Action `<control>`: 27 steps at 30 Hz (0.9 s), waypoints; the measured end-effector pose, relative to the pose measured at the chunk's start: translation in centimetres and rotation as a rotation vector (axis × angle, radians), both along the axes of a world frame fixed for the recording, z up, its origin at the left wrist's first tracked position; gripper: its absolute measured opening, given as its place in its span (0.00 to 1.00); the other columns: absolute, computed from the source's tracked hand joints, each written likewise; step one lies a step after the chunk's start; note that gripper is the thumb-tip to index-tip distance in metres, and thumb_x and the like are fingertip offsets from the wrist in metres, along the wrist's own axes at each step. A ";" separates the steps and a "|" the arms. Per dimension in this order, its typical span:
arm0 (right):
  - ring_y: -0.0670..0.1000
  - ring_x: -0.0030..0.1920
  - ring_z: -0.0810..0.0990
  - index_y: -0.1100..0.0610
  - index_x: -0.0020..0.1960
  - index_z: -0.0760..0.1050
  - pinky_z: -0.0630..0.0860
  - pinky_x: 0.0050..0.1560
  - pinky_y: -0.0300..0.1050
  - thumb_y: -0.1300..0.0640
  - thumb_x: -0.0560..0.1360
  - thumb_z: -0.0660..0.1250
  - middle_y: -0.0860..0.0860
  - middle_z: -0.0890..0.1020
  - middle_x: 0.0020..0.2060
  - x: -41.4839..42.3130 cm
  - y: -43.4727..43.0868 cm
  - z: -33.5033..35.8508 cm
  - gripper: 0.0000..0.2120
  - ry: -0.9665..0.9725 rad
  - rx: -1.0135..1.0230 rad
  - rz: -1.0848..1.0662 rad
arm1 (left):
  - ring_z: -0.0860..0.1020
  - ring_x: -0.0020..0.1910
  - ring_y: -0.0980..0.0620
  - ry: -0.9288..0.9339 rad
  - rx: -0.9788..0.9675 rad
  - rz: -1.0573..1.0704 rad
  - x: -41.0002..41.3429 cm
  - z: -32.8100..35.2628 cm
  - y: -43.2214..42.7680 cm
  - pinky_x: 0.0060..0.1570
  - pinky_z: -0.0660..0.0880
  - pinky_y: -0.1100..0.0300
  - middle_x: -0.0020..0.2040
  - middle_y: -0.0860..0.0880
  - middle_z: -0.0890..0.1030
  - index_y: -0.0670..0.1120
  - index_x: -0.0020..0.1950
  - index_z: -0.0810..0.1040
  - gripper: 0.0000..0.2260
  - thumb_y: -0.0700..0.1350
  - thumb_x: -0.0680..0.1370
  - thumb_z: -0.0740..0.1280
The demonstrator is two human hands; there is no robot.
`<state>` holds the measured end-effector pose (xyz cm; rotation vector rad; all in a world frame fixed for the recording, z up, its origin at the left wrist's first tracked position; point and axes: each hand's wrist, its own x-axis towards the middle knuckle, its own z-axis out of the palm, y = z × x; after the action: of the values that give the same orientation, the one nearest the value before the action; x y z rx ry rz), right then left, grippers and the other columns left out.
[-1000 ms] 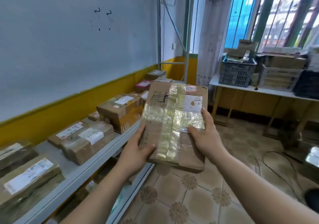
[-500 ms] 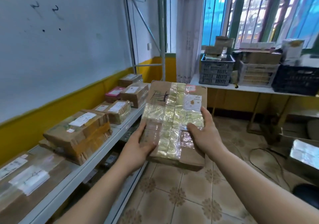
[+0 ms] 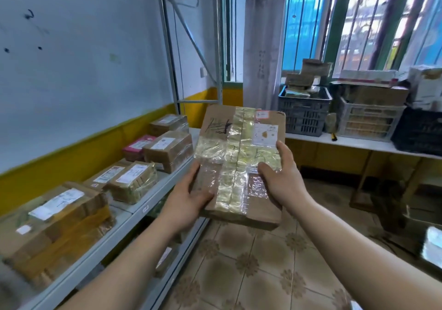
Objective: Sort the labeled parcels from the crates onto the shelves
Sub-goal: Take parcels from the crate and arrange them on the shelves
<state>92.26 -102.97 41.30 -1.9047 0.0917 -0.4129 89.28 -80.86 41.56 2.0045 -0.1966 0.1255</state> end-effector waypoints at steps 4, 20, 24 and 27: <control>0.53 0.71 0.70 0.41 0.78 0.54 0.72 0.67 0.56 0.51 0.78 0.68 0.46 0.65 0.75 6.0 -0.5 -0.8 0.34 0.021 0.004 -0.003 | 0.65 0.60 0.61 0.015 -0.005 0.008 6.1 -1.0 -0.6 0.60 0.64 0.64 0.63 0.60 0.64 0.58 0.77 0.56 0.33 0.46 0.78 0.68; 0.54 0.68 0.72 0.42 0.78 0.55 0.73 0.66 0.53 0.53 0.79 0.68 0.48 0.69 0.73 33.1 -6.1 1.6 0.33 0.005 0.025 -0.092 | 0.65 0.55 0.64 -0.030 -0.007 -0.086 35.4 0.7 -6.4 0.38 0.61 0.86 0.62 0.60 0.64 0.54 0.77 0.56 0.31 0.42 0.79 0.67; 0.51 0.66 0.72 0.43 0.79 0.54 0.71 0.57 0.44 0.53 0.79 0.67 0.49 0.68 0.73 39.3 -8.3 0.7 0.33 0.012 0.004 -0.056 | 0.66 0.59 0.64 -0.008 -0.003 -0.034 41.1 -0.2 -8.3 0.40 0.62 0.86 0.64 0.60 0.65 0.52 0.78 0.56 0.32 0.42 0.78 0.68; 0.50 0.66 0.71 0.45 0.79 0.54 0.69 0.58 0.43 0.54 0.79 0.67 0.49 0.68 0.73 44.5 -9.9 0.1 0.33 0.007 -0.010 -0.010 | 0.66 0.59 0.63 0.001 -0.016 0.025 45.1 -1.0 -10.0 0.40 0.62 0.86 0.63 0.60 0.65 0.52 0.78 0.57 0.32 0.42 0.78 0.68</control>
<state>136.75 -112.85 41.41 -1.9158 0.1041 -0.4144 134.38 -90.87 40.53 1.9919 -0.1696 0.1411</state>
